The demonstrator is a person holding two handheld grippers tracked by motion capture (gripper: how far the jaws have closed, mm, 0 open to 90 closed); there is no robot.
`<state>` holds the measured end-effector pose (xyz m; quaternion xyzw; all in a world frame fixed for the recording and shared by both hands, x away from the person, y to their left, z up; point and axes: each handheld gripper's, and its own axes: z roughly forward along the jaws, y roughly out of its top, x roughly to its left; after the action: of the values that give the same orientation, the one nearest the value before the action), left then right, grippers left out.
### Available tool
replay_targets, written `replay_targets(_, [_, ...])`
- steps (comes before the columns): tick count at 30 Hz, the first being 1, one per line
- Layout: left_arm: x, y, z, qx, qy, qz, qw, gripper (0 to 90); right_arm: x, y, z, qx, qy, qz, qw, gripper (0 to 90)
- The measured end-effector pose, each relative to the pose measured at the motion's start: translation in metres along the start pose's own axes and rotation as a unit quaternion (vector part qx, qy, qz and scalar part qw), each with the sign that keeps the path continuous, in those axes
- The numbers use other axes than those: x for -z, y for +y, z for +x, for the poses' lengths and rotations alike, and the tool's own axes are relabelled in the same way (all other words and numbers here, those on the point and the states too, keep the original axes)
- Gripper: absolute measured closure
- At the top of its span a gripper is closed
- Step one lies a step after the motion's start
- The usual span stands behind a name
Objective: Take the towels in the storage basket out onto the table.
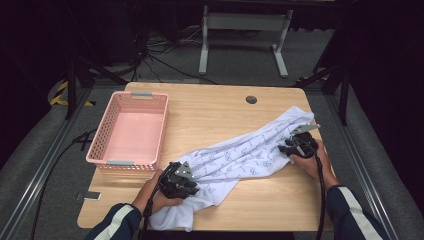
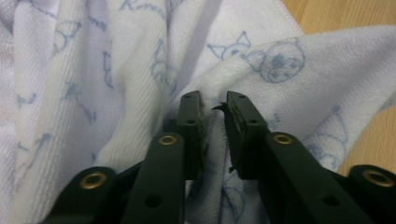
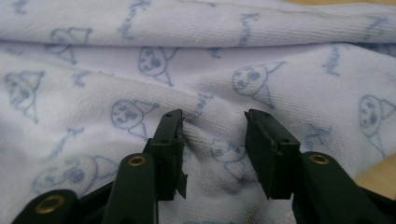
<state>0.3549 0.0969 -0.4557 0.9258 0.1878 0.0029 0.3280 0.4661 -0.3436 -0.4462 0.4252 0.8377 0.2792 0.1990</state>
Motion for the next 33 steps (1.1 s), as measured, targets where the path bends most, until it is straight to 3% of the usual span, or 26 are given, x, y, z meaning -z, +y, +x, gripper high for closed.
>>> replay_targets(2, [-0.003,0.004,-0.001,-0.012,-0.009,0.005,0.9999,81.5,-0.015,0.017,-0.01,0.0,-0.018,0.001,0.9998,60.0])
replay_targets(3, [-0.004,0.006,-0.002,-0.016,-0.014,0.008,0.9997,81.5,-0.015,0.017,-0.01,0.0,-0.018,0.001,0.9998,60.0])
replay_targets(4, [-0.007,0.009,-0.006,-0.015,-0.025,0.009,0.9995,81.9,-0.019,0.021,-0.012,0.001,-0.024,0.0,0.9997,60.2])
replay_targets(6, [-0.015,0.018,-0.014,-0.034,-0.048,0.009,0.9983,82.3,-0.033,0.037,-0.017,-0.011,-0.036,-0.004,0.9993,60.6])
replay_targets(8, [-0.022,0.025,-0.022,-0.047,-0.058,0.012,0.9972,82.3,-0.041,0.046,-0.018,-0.015,-0.043,-0.001,0.9989,60.5])
replay_targets(11, [-0.028,0.034,-0.032,-0.058,-0.064,0.013,0.9962,78.6,-0.048,0.054,-0.018,-0.02,-0.06,-0.006,0.998,58.5])
replay_targets(12, [-0.028,0.036,-0.033,-0.062,-0.065,0.013,0.9959,73.0,-0.048,0.055,-0.017,-0.015,-0.067,-0.005,0.9976,56.1])
replay_targets(15, [-0.018,0.042,-0.033,-0.067,-0.052,-0.004,0.9964,66.8,-0.04,0.054,-0.015,-0.029,-0.074,-0.018,0.9966,52.1])
replay_targets(18, [0.0,0.051,-0.024,-0.06,-0.006,-0.033,0.9976,54.1,-0.012,0.052,-0.01,-0.03,-0.071,-0.054,0.9956,51.0])
replay_targets(20, [0.009,0.058,-0.014,-0.055,0.037,-0.046,0.9967,49.4,0.008,0.048,-0.001,-0.028,-0.051,-0.073,0.9956,50.7])
replay_targets(22, [0.011,0.063,-0.002,-0.037,0.042,-0.062,0.9965,48.2,0.024,0.043,0.011,-0.012,-0.031,-0.083,0.996,52.8])
replay_targets(23, [0.01,0.066,0.007,-0.036,0.063,-0.063,0.9953,46.3,0.03,0.039,0.021,0.011,-0.019,-0.081,0.9965,53.7])
replay_targets(24, [0.007,0.068,0.013,-0.026,0.067,-0.064,0.9954,45.5,0.037,0.032,0.035,0.037,-0.011,-0.088,0.9954,60.9])
replay_targets(25, [0.001,0.071,0.023,-0.012,0.059,-0.057,0.9966,45.0,0.039,0.028,0.043,0.042,0.014,-0.092,0.9948,68.8])
replay_targets(26, [-0.004,0.074,0.029,-0.012,0.075,-0.049,0.9959,45.0,0.041,0.02,0.058,0.056,0.063,-0.088,0.9925,72.4])
replay_targets(27, [-0.01,0.075,0.034,0.0,0.088,-0.043,0.9952,45.1,0.041,0.015,0.071,0.085,0.08,-0.081,0.9899,74.9])
replay_targets(28, [-0.014,0.077,0.04,0.01,0.086,-0.038,0.9955,45.1,0.041,0.01,0.084,0.108,0.101,-0.075,0.9862,76.4])
replay_targets(29, [-0.019,0.078,0.044,0.014,0.085,-0.029,0.9958,45.2,0.04,0.005,0.096,0.116,0.133,-0.073,0.9816,76.2])
replay_targets(30, [-0.019,0.078,0.044,0.014,0.085,-0.029,0.9958,45.2,0.039,0.002,0.107,0.128,0.152,-0.064,0.9779,74.1])
replay_targets(31, [-0.025,0.08,0.053,0.035,0.095,-0.041,0.994,45.7,0.037,-0.001,0.118,0.144,0.162,-0.06,0.9744,70.4])
replay_targets(32, [-0.027,0.081,0.057,0.042,0.088,-0.042,0.9944,47.3,0.035,-0.002,0.125,0.147,0.176,-0.06,0.9715,67.4])
replay_targets(33, [-0.03,0.082,0.059,0.035,0.098,-0.036,0.9939,48.2,0.033,-0.003,0.132,0.148,0.188,-0.056,0.9693,66.4])
